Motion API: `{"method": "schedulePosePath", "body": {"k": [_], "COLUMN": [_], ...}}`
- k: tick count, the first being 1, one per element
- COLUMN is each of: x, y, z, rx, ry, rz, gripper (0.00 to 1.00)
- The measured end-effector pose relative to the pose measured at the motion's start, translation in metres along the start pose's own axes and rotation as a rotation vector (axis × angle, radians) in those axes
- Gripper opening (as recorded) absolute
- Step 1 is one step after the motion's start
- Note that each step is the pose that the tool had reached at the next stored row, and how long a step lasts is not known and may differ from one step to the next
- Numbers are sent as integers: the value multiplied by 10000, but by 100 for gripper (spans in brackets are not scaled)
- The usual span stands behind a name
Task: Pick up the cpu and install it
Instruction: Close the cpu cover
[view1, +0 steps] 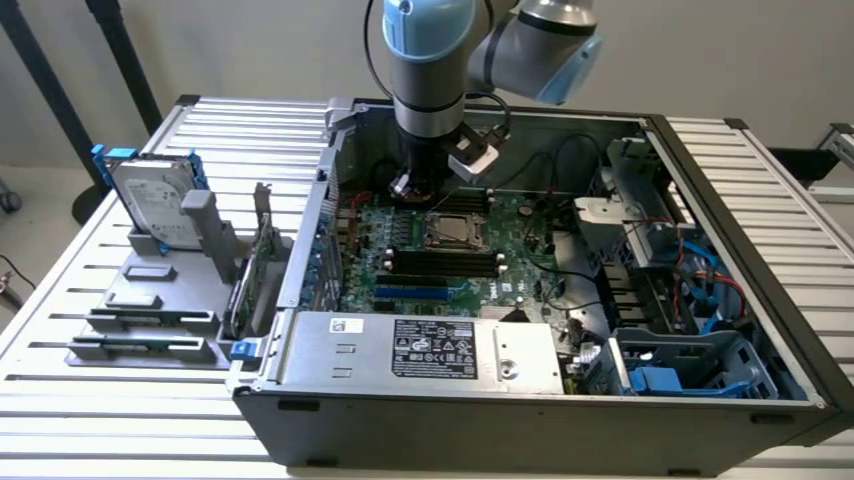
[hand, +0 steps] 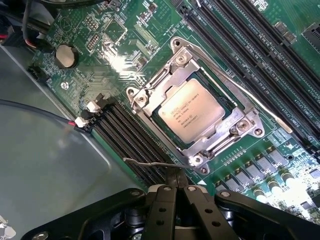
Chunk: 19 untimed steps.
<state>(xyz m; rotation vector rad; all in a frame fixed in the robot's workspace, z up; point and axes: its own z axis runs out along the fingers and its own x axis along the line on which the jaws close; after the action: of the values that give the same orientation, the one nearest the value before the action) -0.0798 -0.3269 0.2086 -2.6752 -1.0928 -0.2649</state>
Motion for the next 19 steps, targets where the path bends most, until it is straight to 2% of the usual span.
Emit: {"method": "schedulePosePath", "body": {"k": [10, 19], "x": [5, 34], "y": [8, 48], "z": [3, 30], "rx": [-43, -57], "ry": [-42, -59], "rz": [-6, -6], "gripper": [11, 11]}}
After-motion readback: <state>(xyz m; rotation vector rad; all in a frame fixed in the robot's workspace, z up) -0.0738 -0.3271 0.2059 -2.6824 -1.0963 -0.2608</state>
